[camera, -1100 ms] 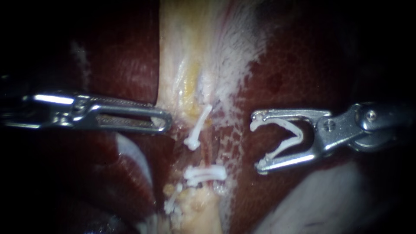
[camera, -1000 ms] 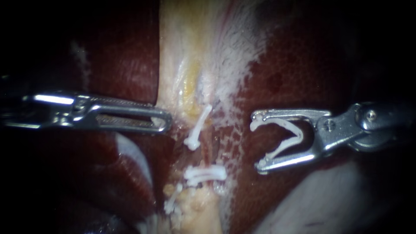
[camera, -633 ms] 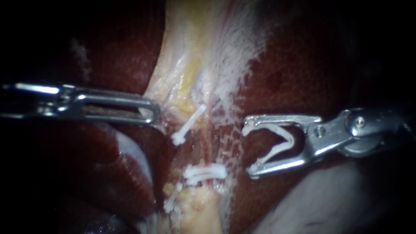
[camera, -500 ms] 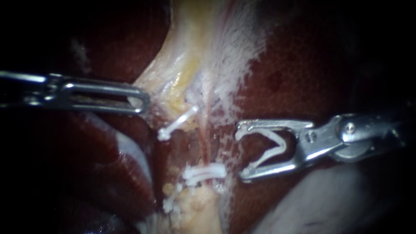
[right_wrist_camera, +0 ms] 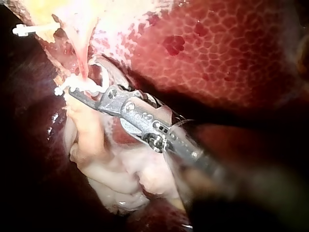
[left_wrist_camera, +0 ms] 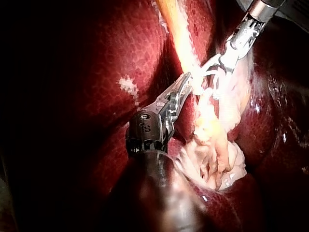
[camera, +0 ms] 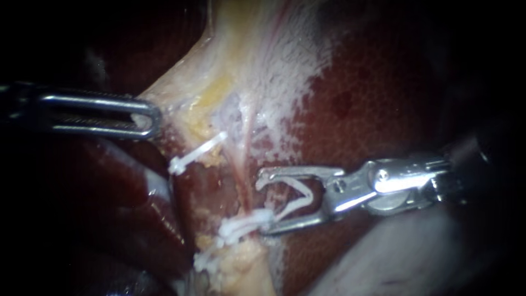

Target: Clipping third clip right tube

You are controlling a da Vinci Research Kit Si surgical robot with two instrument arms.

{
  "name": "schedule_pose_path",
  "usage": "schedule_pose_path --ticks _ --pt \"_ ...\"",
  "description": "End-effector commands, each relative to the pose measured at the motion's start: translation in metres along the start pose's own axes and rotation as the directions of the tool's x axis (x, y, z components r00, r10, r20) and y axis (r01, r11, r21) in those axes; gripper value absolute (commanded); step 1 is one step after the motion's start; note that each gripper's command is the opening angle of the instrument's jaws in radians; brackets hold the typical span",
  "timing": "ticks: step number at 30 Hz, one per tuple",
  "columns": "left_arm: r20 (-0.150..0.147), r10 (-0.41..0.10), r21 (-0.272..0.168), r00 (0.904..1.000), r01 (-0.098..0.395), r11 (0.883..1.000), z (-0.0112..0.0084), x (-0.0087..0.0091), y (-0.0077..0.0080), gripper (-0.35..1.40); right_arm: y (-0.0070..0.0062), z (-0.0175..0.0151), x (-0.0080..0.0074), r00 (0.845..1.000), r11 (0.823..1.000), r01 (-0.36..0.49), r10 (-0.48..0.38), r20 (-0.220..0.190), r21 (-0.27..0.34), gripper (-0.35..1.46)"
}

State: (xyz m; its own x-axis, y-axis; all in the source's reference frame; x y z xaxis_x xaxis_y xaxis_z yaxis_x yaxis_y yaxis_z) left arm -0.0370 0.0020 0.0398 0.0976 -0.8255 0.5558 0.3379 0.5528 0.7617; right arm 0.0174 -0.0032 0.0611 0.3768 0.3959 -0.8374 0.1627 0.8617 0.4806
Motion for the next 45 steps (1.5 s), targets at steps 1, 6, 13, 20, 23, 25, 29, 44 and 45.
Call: schedule_pose_path --ticks 1,6,13,20,23,25,29,44,45 --pt "0.000 0.001 -0.001 1.0000 -0.001 1.000 0.0001 0.0001 0.0000 -0.35 0.0001 0.0003 0.0001 1.000 1.000 0.000 0.000 0.001 0.002 0.60" --pt "-0.001 0.002 0.001 1.0000 -0.002 1.000 0.0002 0.0002 -0.0001 -0.35 0.0002 0.0018 0.0006 1.000 1.000 0.005 -0.005 0.002 0.024 0.60" --pt "-0.001 0.002 0.001 1.0000 -0.002 1.000 0.0002 0.0002 -0.0003 -0.35 -0.0002 0.0025 0.0011 1.000 0.999 0.000 0.000 0.002 0.039 0.59" --pt "-0.001 0.002 0.003 1.0000 -0.002 1.000 0.0002 0.0002 -0.0003 -0.35 -0.0005 0.0018 0.0018 1.000 0.999 -0.028 0.028 0.001 0.042 0.53" --pt "-0.001 0.002 0.003 1.0000 -0.002 1.000 0.0003 0.0002 -0.0003 -0.35 -0.0005 0.0016 0.0020 0.999 0.998 -0.041 0.041 0.001 0.042 0.51" --pt "-0.001 0.002 0.003 1.0000 -0.002 1.000 0.0003 0.0002 -0.0003 -0.35 -0.0005 0.0016 0.0020 0.999 0.998 -0.041 0.041 0.001 0.042 0.50" --pt "-0.001 0.002 0.003 1.0000 -0.002 1.000 0.0003 0.0002 -0.0003 -0.35 -0.0006 0.0014 0.0019 0.998 0.997 -0.070 0.070 0.003 0.041 0.40" --pt "-0.001 0.002 0.003 1.0000 -0.002 1.000 0.0003 0.0002 -0.0004 -0.35 0.0000 0.0005 0.0009 0.996 0.995 -0.090 0.090 0.004 0.034 -0.31" --pt "-0.001 0.002 0.003 1.0000 -0.002 1.000 0.0003 0.0002 -0.0004 -0.35 0.0000 0.0005 0.0009 0.996 0.995 -0.090 0.090 0.004 0.034 -0.31"
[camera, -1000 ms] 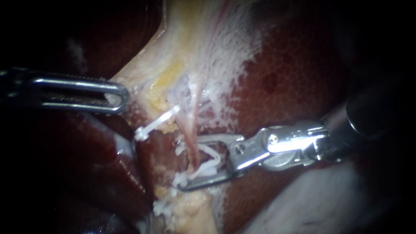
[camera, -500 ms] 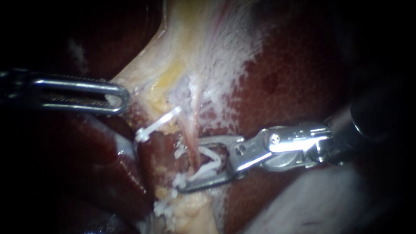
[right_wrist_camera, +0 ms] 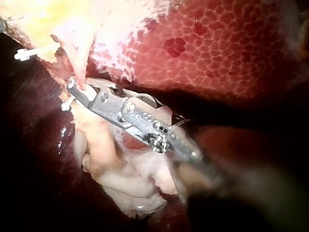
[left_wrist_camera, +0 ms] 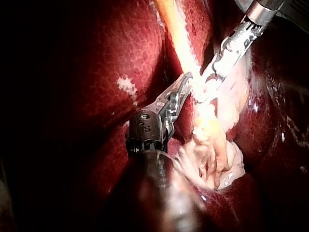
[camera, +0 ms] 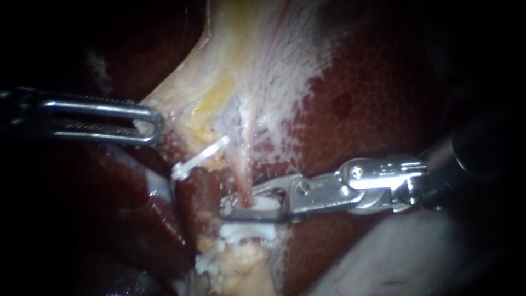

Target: Clipping third clip right tube

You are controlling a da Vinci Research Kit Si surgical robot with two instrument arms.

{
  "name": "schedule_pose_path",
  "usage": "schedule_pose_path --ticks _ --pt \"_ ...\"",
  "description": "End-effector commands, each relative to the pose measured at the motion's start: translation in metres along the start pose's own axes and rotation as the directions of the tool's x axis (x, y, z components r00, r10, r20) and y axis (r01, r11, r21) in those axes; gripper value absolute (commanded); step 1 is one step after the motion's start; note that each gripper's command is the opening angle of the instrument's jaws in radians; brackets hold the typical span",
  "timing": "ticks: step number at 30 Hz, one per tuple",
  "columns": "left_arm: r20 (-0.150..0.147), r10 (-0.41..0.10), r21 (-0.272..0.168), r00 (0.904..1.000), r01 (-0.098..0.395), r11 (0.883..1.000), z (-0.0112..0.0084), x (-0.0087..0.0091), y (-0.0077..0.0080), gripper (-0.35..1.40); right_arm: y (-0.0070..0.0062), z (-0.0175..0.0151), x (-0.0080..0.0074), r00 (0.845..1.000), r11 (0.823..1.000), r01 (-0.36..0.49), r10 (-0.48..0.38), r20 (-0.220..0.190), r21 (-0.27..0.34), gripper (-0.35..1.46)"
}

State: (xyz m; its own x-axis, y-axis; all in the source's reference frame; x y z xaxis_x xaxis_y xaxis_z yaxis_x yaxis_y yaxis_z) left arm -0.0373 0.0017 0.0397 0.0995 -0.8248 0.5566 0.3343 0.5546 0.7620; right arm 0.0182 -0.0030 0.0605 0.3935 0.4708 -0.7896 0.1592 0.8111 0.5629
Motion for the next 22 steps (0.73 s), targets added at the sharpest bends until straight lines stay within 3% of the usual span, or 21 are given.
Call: schedule_pose_path --ticks 1,22 --pt "0.000 0.000 -0.001 1.0000 0.000 1.000 0.0000 0.0000 0.0000 -0.35 0.0000 0.0000 0.0000 1.000 1.000 0.000 0.000 0.000 0.000 -0.32" --pt "0.001 0.000 -0.001 1.0000 0.000 1.000 0.0002 0.0000 0.0000 -0.35 -0.0002 0.0001 0.0000 1.000 1.000 -0.004 0.004 0.000 0.001 -0.30"
